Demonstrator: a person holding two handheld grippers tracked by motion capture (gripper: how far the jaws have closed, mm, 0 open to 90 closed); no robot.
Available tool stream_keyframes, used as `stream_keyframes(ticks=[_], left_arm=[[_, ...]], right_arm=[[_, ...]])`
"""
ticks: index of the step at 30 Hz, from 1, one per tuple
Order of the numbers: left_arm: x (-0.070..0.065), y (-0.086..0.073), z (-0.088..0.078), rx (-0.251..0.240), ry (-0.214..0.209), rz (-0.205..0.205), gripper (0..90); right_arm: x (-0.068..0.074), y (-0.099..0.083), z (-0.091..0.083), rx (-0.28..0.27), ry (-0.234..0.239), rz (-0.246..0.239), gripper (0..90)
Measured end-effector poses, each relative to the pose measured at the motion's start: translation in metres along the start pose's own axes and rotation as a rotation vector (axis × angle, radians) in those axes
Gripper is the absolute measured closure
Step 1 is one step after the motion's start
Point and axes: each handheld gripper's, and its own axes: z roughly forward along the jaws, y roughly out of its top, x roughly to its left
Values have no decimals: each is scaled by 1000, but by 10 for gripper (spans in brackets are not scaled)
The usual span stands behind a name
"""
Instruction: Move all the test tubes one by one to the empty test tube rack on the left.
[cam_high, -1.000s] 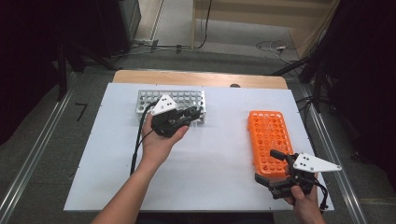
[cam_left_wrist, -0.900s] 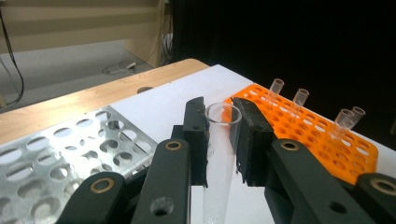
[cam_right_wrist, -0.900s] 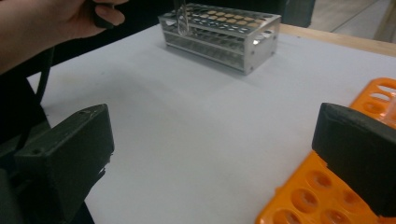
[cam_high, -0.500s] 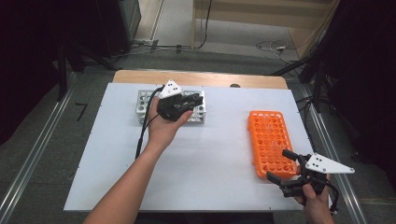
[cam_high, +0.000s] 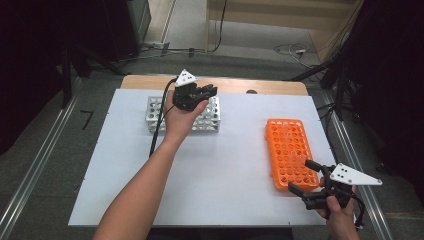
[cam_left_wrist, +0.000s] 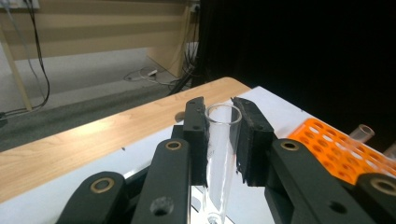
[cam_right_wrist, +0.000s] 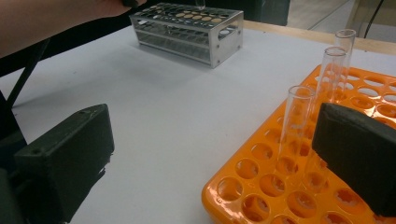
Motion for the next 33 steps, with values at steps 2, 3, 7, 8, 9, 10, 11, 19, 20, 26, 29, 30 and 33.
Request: stream_keyframes(ticks=[2, 3, 7, 8, 9, 10, 11, 19, 20, 26, 29, 30, 33], left_arm=[[4, 3, 6, 0, 13, 2, 761], [6, 5, 9, 7, 19, 4, 761], [14, 8, 22, 0, 37, -15, 761], [16, 8, 25, 1, 40, -20, 761], [17, 7, 28, 2, 44, -24, 761], [18, 7, 31, 6, 48, -23, 761], [19, 6, 35, 10, 58, -22, 761], [25, 1, 52, 20, 118, -13, 761], [26, 0, 54, 22, 131, -11, 761], [26, -7, 62, 55, 149, -6, 760], [24, -8, 64, 71, 156, 17, 759], [23, -8, 65, 71, 157, 24, 759], [23, -10, 65, 99, 163, 21, 757]], right_arm=[[-1, 0, 0, 1, -4, 3, 0], [-1, -1, 0, 2, -4, 5, 0], [-2, 0, -1, 0, -6, 5, 0], [-2, 0, -1, -1, -5, 6, 0], [-3, 0, -1, -2, -5, 5, 0], [-3, 0, -1, -2, -4, 7, 0], [-3, 0, -1, -2, -3, 9, 0], [-2, -1, 0, -2, 2, 12, 0], [-2, -1, 0, -2, 3, 13, 0], [-3, -2, 0, -4, 7, 17, 0], [-3, -2, 1, -1, 12, 15, 0], [-3, -2, 1, 1, 11, 13, 0], [-3, -2, 2, 0, 14, 15, 0]])
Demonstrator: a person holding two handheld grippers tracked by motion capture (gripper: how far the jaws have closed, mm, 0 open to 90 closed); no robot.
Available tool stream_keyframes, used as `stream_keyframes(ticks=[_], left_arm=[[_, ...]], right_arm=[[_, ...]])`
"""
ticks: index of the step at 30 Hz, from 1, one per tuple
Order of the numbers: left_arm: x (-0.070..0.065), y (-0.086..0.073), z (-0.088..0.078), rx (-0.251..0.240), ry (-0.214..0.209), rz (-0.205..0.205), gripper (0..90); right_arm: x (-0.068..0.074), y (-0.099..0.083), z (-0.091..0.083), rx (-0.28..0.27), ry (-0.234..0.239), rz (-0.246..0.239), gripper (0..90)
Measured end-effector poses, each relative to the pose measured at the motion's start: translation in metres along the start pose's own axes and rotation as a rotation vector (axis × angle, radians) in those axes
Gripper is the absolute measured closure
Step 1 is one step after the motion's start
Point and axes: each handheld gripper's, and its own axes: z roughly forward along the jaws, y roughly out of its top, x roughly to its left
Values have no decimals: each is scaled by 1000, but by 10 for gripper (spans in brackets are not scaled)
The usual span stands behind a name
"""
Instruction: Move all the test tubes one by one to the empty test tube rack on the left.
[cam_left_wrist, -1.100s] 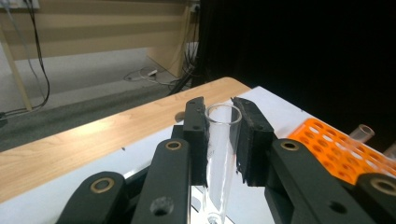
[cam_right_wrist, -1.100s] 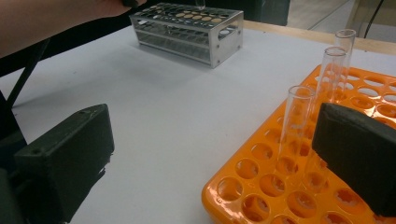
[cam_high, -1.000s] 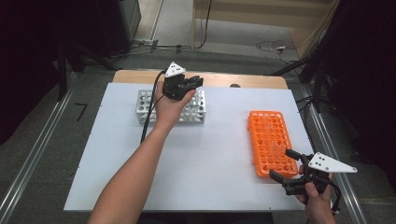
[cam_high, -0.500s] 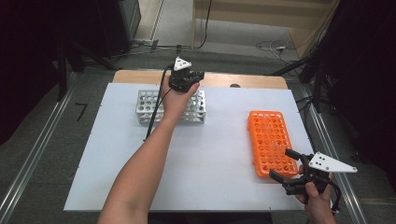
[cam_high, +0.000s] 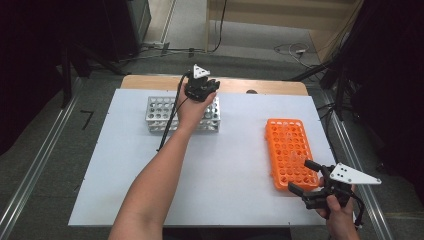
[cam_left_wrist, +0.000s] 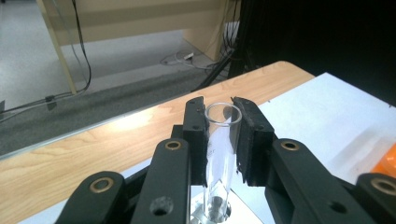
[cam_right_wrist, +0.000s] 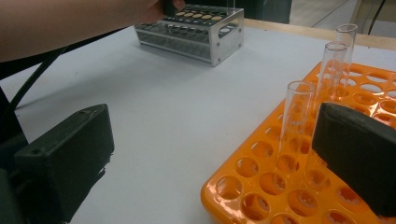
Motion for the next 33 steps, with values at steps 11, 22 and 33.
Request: stream_keyframes(ticks=[11, 22, 33], left_arm=[[-2, -4, 2, 85, 14, -4, 753], [-3, -5, 2, 110, -20, -28, 612], [-5, -7, -28, 58, -69, -52, 144]], right_arm=[[1, 0, 0, -3, 7, 4, 0], [-1, 0, 1, 0, 4, 7, 0], [-3, 0, 2, 4, -11, 12, 0]])
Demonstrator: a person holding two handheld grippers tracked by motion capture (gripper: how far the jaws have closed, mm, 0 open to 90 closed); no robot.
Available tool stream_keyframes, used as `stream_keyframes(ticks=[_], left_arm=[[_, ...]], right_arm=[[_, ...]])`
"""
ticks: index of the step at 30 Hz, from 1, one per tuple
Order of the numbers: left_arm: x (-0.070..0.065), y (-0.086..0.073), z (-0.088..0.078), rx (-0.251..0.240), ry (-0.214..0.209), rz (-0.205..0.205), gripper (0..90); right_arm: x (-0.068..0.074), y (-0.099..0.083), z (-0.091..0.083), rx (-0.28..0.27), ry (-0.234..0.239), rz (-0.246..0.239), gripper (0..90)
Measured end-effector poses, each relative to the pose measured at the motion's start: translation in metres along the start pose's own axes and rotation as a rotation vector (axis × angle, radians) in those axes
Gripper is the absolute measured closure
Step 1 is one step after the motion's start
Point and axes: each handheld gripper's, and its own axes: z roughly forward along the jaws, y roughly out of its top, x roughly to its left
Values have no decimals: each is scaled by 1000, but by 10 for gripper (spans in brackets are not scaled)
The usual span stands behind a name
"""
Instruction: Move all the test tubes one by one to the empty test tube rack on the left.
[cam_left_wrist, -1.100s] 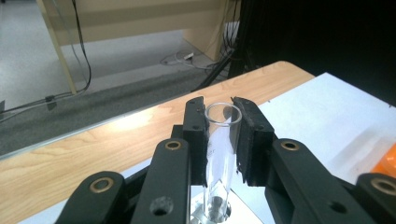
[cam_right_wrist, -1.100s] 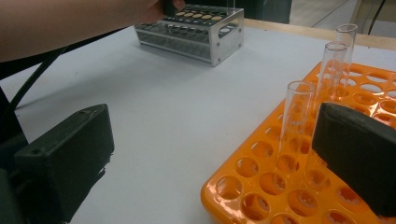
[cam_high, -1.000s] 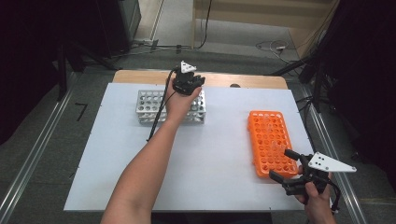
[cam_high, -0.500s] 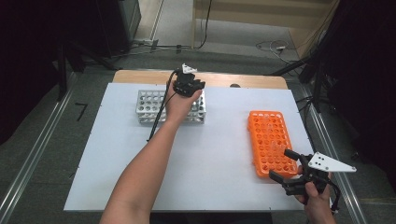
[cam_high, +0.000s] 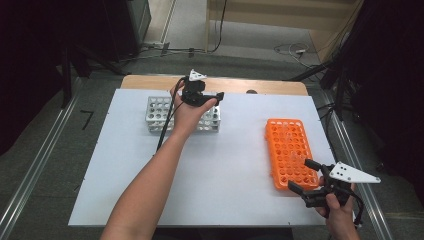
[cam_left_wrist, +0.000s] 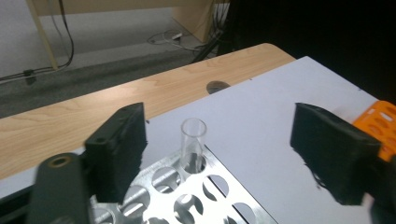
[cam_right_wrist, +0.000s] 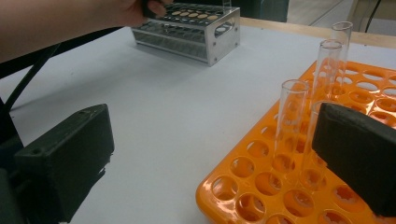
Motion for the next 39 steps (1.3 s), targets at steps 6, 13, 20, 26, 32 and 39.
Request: stream_keyframes(ticks=[6, 13, 20, 26, 32, 39], left_arm=[[-6, -8, -25, -11, -27, 16, 45], [-15, -24, -59, -24, -45, 36, 6], [-23, -35, -94, -63, -63, 46, 0], [-29, -48, -115, -81, -67, 60, 0], [-41, -65, -136, -90, -41, 92, 0], [-58, -82, -156, -89, -60, 108, 0]], right_arm=[[-3, 1, 0, -3, -11, 4, 0], [-6, 0, 3, 8, -20, 10, 0], [-8, 0, 6, 17, -29, 8, 0], [-9, -1, 7, 21, -37, 15, 0], [-15, -3, 8, 28, -42, 25, 0], [-23, -4, 11, 44, -111, 49, 100]])
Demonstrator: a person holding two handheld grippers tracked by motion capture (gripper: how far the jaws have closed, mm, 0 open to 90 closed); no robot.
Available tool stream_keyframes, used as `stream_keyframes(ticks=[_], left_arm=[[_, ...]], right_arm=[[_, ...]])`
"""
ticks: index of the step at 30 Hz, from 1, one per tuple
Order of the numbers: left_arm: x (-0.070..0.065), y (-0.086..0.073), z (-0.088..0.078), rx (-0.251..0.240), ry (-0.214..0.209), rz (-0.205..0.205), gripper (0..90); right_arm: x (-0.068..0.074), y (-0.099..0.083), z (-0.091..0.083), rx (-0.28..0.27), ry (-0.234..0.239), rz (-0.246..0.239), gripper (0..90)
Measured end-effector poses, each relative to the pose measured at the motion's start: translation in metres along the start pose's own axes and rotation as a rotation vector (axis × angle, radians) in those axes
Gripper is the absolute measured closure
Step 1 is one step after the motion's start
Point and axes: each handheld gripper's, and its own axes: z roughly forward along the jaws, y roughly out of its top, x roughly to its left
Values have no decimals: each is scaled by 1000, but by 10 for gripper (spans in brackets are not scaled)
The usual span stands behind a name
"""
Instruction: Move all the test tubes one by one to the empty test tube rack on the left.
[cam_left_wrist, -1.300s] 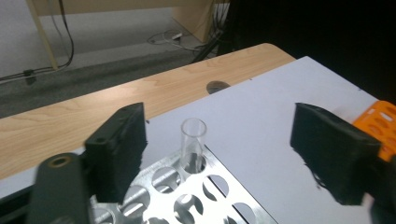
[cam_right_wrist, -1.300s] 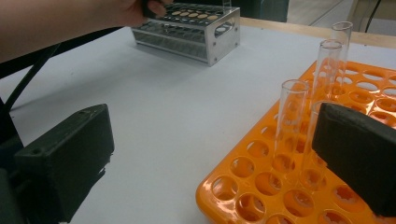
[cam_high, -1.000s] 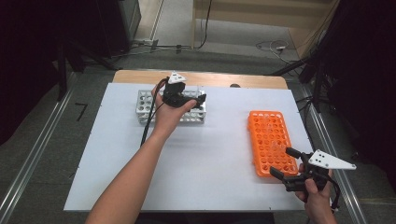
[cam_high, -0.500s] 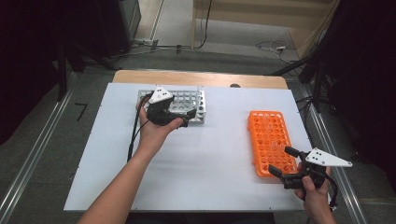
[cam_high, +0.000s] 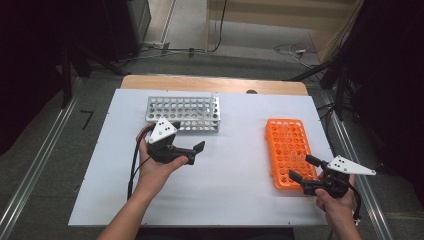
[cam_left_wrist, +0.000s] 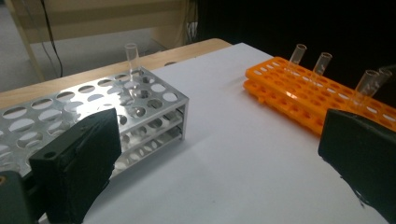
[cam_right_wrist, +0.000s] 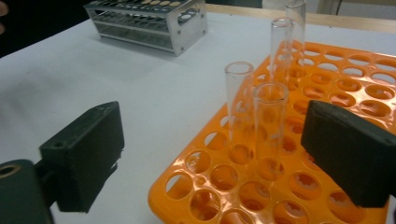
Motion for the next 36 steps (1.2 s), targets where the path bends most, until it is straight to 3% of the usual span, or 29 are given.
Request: stream_keyframes(ticks=[3, 7, 16, 28, 36], left_arm=[[-8, -4, -7, -2, -7, 11, 0], [-14, -11, -14, -9, -14, 9, 0], [-9, -33, -28, -17, -9, -51, 0], [-3, -43, -35, -15, 3, -79, 0], [-4, -42, -36, -21, 2, -79, 0]], right_arm=[[-2, -1, 1, 3, -14, 10, 148], [-10, -3, 2, 21, -35, 30, 277], [-22, -9, 10, 61, -55, 34, 542], [-21, -18, 19, 93, -89, -20, 695], [-22, -16, 13, 73, -113, -7, 740]])
